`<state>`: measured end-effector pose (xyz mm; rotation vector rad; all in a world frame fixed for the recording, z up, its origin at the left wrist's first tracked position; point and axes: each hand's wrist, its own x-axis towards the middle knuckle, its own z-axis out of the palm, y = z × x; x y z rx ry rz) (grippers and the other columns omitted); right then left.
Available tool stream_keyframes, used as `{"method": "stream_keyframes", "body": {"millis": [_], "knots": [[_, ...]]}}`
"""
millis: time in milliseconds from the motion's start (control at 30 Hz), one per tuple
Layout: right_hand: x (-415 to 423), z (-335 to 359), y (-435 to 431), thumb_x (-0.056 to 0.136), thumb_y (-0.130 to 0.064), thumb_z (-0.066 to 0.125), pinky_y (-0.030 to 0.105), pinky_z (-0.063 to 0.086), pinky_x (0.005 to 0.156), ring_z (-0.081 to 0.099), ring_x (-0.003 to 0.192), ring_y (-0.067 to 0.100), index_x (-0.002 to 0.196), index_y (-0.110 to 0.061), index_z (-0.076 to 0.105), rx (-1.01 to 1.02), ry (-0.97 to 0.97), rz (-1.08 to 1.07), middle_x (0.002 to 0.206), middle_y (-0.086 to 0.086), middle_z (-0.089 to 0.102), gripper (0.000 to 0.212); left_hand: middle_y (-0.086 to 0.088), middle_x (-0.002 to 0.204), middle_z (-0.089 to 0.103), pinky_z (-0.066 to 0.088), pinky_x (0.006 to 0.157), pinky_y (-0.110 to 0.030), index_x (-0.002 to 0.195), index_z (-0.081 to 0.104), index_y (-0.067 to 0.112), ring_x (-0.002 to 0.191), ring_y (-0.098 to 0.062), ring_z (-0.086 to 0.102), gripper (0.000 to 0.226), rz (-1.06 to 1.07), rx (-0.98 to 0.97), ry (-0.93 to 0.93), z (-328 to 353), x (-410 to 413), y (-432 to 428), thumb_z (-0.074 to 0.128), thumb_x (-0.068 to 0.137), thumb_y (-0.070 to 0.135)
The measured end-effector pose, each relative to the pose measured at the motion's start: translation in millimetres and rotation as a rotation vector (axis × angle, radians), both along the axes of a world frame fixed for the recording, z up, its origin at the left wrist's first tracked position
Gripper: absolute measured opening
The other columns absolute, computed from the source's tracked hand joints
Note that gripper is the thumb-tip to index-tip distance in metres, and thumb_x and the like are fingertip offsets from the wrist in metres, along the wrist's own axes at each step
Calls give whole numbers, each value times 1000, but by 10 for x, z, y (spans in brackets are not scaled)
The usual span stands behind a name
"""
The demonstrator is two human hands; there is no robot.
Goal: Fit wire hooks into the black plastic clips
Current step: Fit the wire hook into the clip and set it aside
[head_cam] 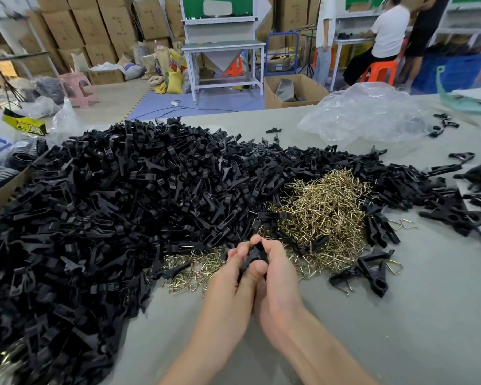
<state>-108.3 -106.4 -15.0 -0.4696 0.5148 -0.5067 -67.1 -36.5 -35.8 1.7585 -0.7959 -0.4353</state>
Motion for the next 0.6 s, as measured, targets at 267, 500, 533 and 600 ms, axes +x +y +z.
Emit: {"method": "stream_keyframes", "body": {"millis": [267,500,533,600], "knots": [[-27,-77,-88,100,-25,50,35,55,78,69,79,21,90,-19,64,-78,-54,105,82,5,68,19,30,104,69,50,72,-16,110,60,49,100,9,64,22,32,-126,108,-5,10,-14,51,90,49],[-51,-165,-179,94,-45,57,24,34,45,43,54,17,111,-35,72,-488,28,242,95,13,46,24,-1,71,61,46,50,-25,106,73,36,62,-13,54,35,34,-290,318,44,20,51,51,86,55],[-71,-157,-173,91,-48,60,25,36,45,46,55,17,112,-36,72,-538,32,228,94,14,50,27,0,72,64,48,52,-24,109,72,39,63,-12,56,34,44,-291,290,43,-3,60,52,86,54],[-120,-119,-161,88,-46,63,29,47,51,59,68,17,111,-34,73,-622,10,186,95,11,64,28,6,84,73,52,60,-17,114,70,39,72,-5,65,35,72,-287,230,33,-33,83,54,85,50]]}}
